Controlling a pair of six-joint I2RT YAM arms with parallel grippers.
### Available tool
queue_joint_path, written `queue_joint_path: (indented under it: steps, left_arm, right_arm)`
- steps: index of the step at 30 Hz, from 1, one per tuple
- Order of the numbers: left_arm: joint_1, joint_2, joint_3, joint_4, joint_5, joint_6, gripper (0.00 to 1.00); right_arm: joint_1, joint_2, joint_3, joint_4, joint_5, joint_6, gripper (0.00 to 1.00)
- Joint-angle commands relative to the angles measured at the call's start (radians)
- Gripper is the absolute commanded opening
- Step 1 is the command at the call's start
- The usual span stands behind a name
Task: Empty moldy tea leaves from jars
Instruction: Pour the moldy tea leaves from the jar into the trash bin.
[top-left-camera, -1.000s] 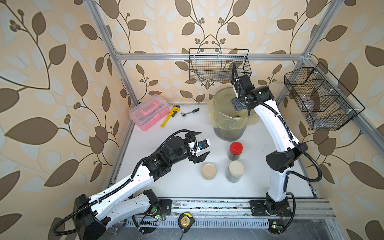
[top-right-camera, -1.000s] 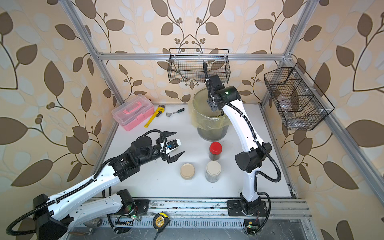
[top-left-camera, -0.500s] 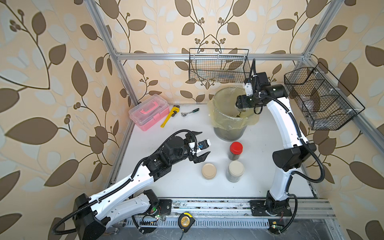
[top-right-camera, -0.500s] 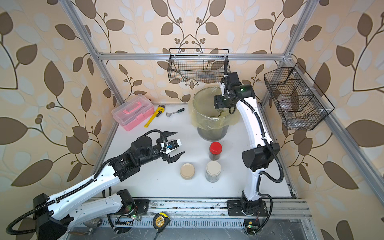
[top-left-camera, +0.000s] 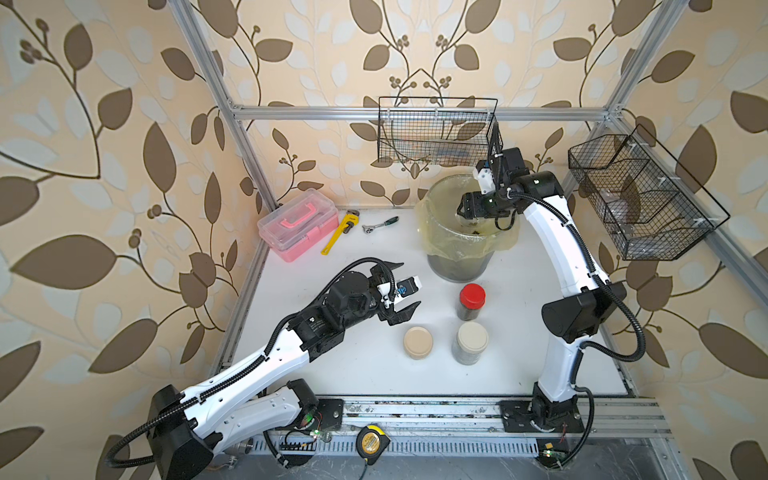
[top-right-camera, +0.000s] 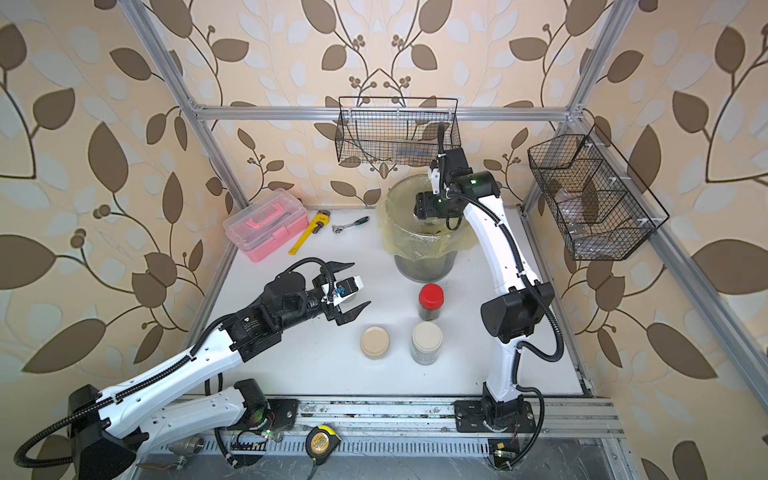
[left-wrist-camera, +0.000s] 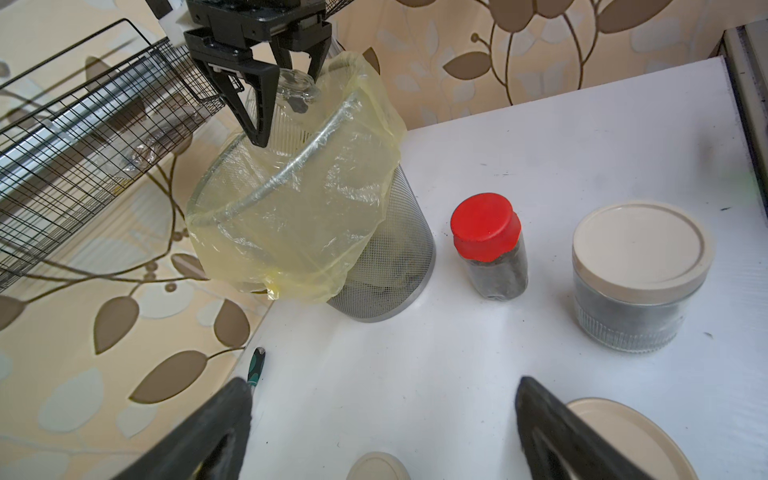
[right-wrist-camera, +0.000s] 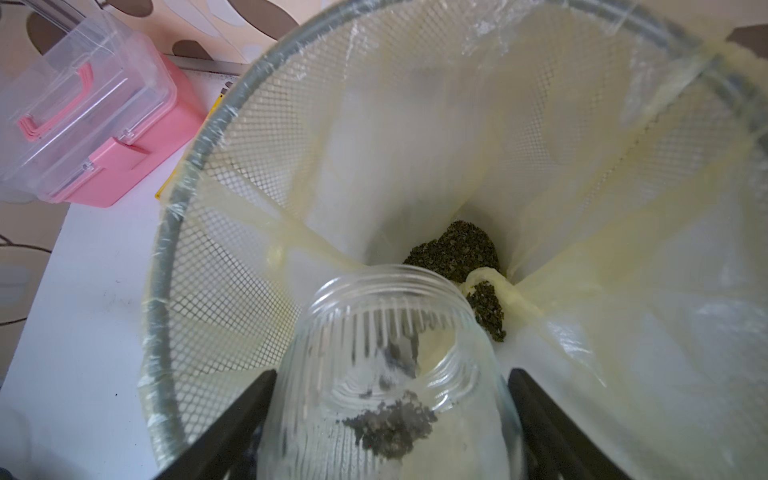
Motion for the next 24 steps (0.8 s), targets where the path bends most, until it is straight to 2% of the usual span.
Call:
queue_joint_path:
  steps: [1,3,4,6,7,8,11,13,16,19,21,22,24]
  left_arm:
    - [-0.011,0.007,0.014,0.046,0.004,-0.016,0.99]
    - [-0.011,0.01,0.014,0.044,0.004,-0.015,0.99]
    - [-0.011,0.011,0.014,0.046,0.003,-0.014,0.99]
    - [-0.011,0.011,0.012,0.046,-0.002,-0.009,0.99]
    - [-0.011,0.011,0.011,0.044,-0.004,-0.006,0.99]
    - [-0.011,0.011,0.011,0.043,-0.008,-0.003,0.99]
    - [-0.011,0.006,0.012,0.043,-0.02,-0.001,0.99]
    - [-0.011,0.003,0.009,0.044,-0.025,-0.001,0.99]
    - [-0.011,0.008,0.009,0.06,-0.034,-0.023,0.99]
    - [-0.007,0.006,0.023,0.106,-0.056,-0.136,0.99]
    - [-0.004,0.014,0.084,0.095,-0.124,-0.274,0.99]
    - [-0.004,0.022,0.124,0.069,-0.168,-0.346,0.99]
    - [-0.004,0.049,0.224,0.011,-0.29,-0.548,0.99]
  right_arm:
    - [0.019,-0.014,0.04,-0.018,0.138,-0.02,0.28]
    - [0.013,0.012,0.087,-0.058,0.079,-0.022,0.29]
    - [0.001,0.007,0.083,-0.049,-0.003,-0.016,0.3]
    - [-0.019,-0.044,-0.011,0.059,-0.148,0.018,0.29]
    - [-0.022,-0.074,-0.059,0.112,-0.157,0.032,0.29]
    - [-0.02,-0.092,-0.094,0.139,-0.109,0.04,0.29]
    - [0.013,-0.061,-0.046,0.056,0.121,0.004,0.29]
    - [0.016,-0.038,-0.006,0.016,0.102,-0.006,0.29]
    - [0.002,-0.094,-0.068,0.108,-0.024,0.022,0.3]
    - [-0.02,-0.16,-0.166,0.229,-0.046,0.055,0.3]
    - [-0.012,-0.152,-0.148,0.202,0.067,0.04,0.3]
    - [-0.011,-0.148,-0.136,0.187,0.073,0.037,0.3]
    - [-0.031,-0.166,-0.173,0.23,-0.05,0.056,0.3]
